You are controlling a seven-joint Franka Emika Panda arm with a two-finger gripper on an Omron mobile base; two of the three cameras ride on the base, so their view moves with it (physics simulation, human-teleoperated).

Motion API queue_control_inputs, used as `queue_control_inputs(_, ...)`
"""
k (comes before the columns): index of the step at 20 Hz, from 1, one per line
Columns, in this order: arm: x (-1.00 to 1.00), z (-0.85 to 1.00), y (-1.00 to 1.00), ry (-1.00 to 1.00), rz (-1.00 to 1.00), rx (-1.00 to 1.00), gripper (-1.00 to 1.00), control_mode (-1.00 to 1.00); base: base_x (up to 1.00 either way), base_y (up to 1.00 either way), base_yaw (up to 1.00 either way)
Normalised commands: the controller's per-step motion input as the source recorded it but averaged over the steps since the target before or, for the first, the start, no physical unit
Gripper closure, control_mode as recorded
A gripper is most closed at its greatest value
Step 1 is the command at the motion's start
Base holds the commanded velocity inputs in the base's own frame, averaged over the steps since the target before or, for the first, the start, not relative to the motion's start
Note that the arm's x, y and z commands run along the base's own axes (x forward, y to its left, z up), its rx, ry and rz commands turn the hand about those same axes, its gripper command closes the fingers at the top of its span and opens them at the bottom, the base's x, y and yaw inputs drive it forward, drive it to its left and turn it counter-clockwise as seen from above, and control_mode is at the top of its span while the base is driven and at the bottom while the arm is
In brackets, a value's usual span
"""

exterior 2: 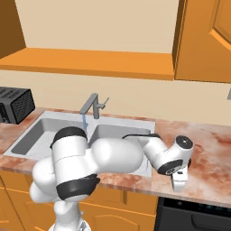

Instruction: Rinse each bowl for a few seconds and place them down in the sink or on the counter.

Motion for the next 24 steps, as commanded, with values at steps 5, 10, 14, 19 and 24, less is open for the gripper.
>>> queue_control_inputs(5, 0.00, -0.27, -0.16, 0.01, 0.00, 0.00, 1.00, -1.00, 0.00, 0.00, 0.00)
queue_control_inputs(10, 0.00, -0.11, -0.04, 0.00, 0.00, 0.00, -1.00, -1.00, 0.00, 0.00, 0.00)
queue_control_inputs(14, 0.00, 0.25, -0.11, -0.04, -0.01, 0.02, -1.00, -1.00, 0.00, 0.00, 0.00)
queue_control_inputs(19, -0.02, 0.50, -0.08, -0.05, -0.01, 0.05, -1.00, -1.00, 0.00, 0.00, 0.00)
queue_control_inputs(24, -0.25, 0.58, -0.03, -0.11, -0.01, 0.03, -1.00, -1.00, 0.00, 0.00, 0.00)
